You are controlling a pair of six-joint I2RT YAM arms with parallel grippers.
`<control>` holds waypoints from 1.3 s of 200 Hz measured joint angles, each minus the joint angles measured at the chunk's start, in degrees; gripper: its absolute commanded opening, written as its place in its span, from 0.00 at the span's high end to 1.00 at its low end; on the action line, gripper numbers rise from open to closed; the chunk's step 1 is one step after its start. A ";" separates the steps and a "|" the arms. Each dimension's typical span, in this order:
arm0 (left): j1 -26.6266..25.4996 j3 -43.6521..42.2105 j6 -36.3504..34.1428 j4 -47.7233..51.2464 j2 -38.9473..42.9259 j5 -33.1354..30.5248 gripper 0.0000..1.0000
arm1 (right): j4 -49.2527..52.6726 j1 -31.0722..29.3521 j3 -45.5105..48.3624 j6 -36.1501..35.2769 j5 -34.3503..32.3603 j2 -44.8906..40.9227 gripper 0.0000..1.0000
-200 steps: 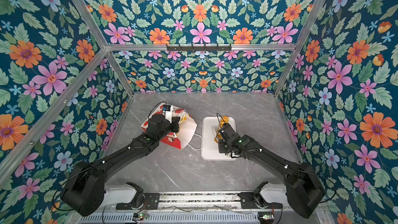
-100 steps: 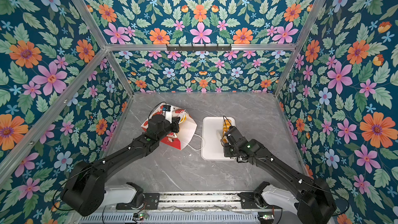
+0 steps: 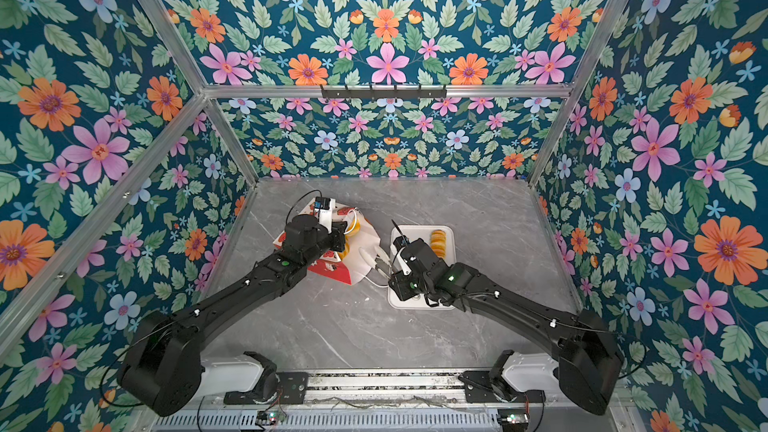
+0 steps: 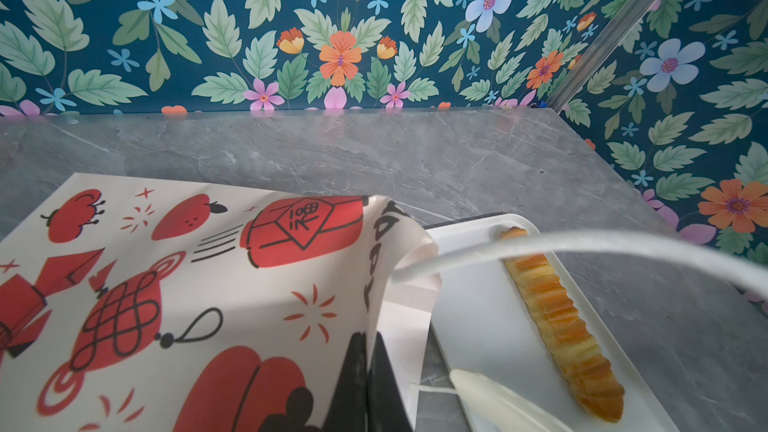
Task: Take the fake bread out of the paper bag
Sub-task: 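Insert the tongs into the bag and pinch the round striped bread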
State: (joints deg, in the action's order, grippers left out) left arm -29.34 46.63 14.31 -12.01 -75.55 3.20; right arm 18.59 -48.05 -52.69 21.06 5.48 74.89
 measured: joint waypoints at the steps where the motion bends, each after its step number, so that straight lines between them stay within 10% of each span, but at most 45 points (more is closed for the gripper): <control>1: 0.00 0.17 -0.09 0.22 -0.04 0.00 1.00 | -0.39 0.00 -0.04 0.00 0.04 0.22 0.59; 108: -0.57 15.26 -11.37 20.85 -7.37 -0.66 1.00 | -16.26 0.94 0.66 -1.77 -2.05 9.88 0.56; 260: -3.08 18.14 -12.63 25.79 -9.51 -1.90 1.00 | -26.05 5.22 -0.92 -1.68 4.20 18.27 0.53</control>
State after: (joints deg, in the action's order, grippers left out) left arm -32.42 64.77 1.67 13.78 -85.06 1.30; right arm -7.46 -42.83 -53.60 19.38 9.67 93.17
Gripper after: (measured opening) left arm 0.050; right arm 0.467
